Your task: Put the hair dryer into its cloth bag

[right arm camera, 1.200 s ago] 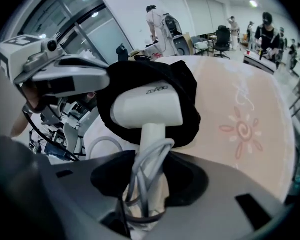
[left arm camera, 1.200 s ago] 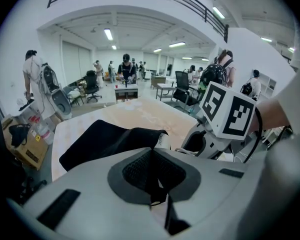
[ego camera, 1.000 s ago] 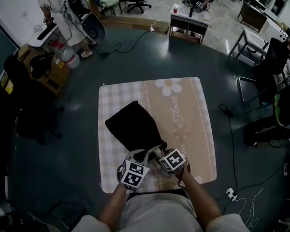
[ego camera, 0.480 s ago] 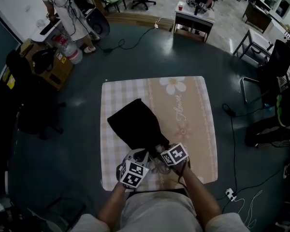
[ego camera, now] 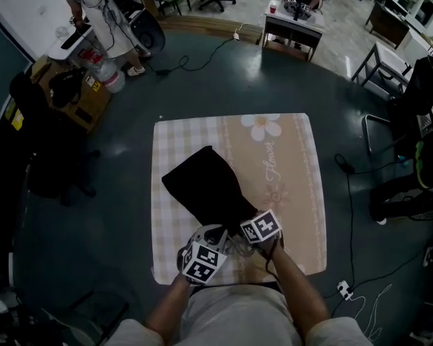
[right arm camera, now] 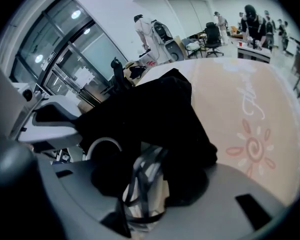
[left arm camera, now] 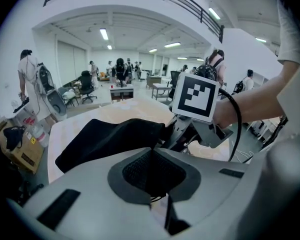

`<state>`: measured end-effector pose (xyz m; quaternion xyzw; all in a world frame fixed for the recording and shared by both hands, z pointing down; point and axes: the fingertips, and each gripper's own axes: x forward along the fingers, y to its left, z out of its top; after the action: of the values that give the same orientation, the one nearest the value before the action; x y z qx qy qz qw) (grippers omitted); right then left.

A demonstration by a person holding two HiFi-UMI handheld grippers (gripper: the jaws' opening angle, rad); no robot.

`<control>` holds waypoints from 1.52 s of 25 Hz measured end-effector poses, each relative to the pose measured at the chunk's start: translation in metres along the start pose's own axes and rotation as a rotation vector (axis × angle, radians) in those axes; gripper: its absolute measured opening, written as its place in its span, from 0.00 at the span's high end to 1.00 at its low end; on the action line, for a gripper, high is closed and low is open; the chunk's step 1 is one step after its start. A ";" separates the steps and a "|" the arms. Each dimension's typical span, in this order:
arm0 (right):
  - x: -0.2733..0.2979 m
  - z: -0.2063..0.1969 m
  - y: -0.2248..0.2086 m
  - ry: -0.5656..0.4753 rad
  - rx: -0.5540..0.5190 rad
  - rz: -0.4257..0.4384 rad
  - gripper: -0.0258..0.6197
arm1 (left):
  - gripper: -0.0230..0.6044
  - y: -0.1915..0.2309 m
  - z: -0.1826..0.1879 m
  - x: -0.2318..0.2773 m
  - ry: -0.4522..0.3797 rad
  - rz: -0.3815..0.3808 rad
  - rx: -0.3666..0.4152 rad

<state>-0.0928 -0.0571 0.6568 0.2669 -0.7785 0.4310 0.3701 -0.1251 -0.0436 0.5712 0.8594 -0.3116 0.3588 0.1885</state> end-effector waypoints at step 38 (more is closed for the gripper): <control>0.039 0.043 -0.013 -0.068 0.124 0.076 0.67 | 0.94 0.008 -0.024 0.001 0.063 -0.006 -0.006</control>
<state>-0.1205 -0.1044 0.6789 0.2740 -0.7719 0.4830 0.3095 -0.1423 -0.0365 0.5892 0.8480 -0.3042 0.3842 0.2017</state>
